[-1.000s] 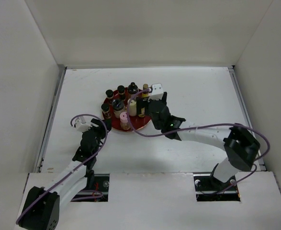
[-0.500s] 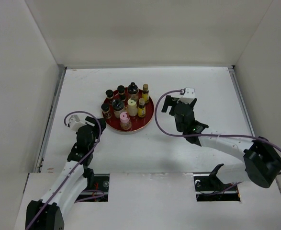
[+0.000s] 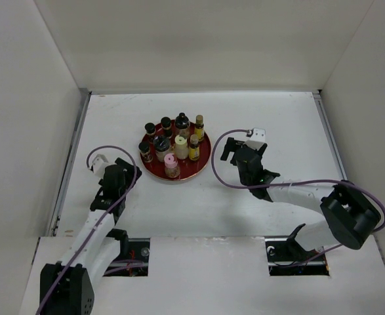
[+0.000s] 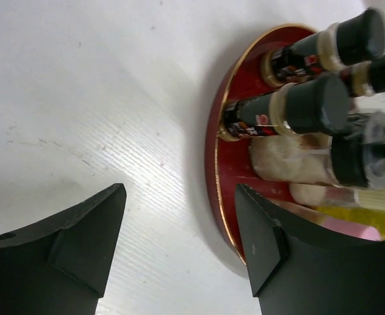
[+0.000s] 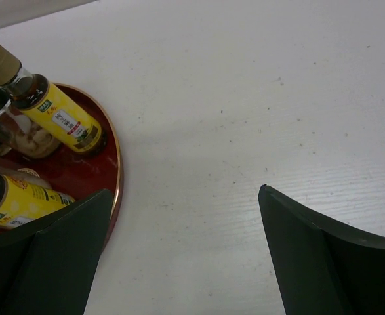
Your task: Organize the condiment bottles
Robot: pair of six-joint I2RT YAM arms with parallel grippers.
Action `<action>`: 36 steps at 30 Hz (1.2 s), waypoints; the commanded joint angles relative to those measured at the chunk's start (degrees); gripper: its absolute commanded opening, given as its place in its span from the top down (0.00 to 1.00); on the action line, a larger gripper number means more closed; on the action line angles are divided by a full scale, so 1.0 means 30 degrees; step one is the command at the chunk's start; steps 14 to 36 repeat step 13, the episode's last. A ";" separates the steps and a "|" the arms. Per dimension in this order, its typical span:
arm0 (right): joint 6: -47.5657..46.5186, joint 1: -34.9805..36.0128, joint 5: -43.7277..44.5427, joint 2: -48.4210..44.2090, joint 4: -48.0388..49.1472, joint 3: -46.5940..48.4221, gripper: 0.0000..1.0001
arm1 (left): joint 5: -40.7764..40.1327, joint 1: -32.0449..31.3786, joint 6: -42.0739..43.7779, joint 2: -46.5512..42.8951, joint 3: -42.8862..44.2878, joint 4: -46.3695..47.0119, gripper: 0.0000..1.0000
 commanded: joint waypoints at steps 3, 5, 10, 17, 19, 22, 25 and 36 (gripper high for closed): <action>0.0502 -0.0068 -0.0069 -0.0455 0.1430 -0.0151 0.00 | 0.1155 0.0196 0.1251 0.2596 0.2124 -0.1349 0.33; 0.0445 -0.0215 -0.0245 -0.0338 0.1284 -0.0064 0.00 | 0.1214 0.0080 0.1222 0.2891 0.2213 -0.1292 0.32; 0.0210 -0.0156 -0.0304 -0.0367 0.1284 0.0054 0.00 | 0.1128 -0.0476 0.1456 0.2395 0.2505 -0.1232 0.33; 0.0210 -0.0156 -0.0304 -0.0396 0.1284 0.0054 0.00 | 0.0980 -0.0741 0.1544 0.1577 0.2594 -0.1234 0.25; 0.0210 -0.0156 -0.0304 -0.0396 0.1284 0.0054 0.00 | 0.0980 -0.0741 0.1544 0.1577 0.2594 -0.1234 0.25; 0.0210 -0.0156 -0.0304 -0.0396 0.1284 0.0054 0.00 | 0.0980 -0.0741 0.1544 0.1577 0.2594 -0.1234 0.25; 0.0210 -0.0156 -0.0304 -0.0396 0.1284 0.0054 0.00 | 0.0980 -0.0741 0.1544 0.1577 0.2594 -0.1234 0.25; 0.0210 -0.0156 -0.0304 -0.0396 0.1284 0.0054 0.00 | 0.0980 -0.0741 0.1544 0.1577 0.2594 -0.1234 0.25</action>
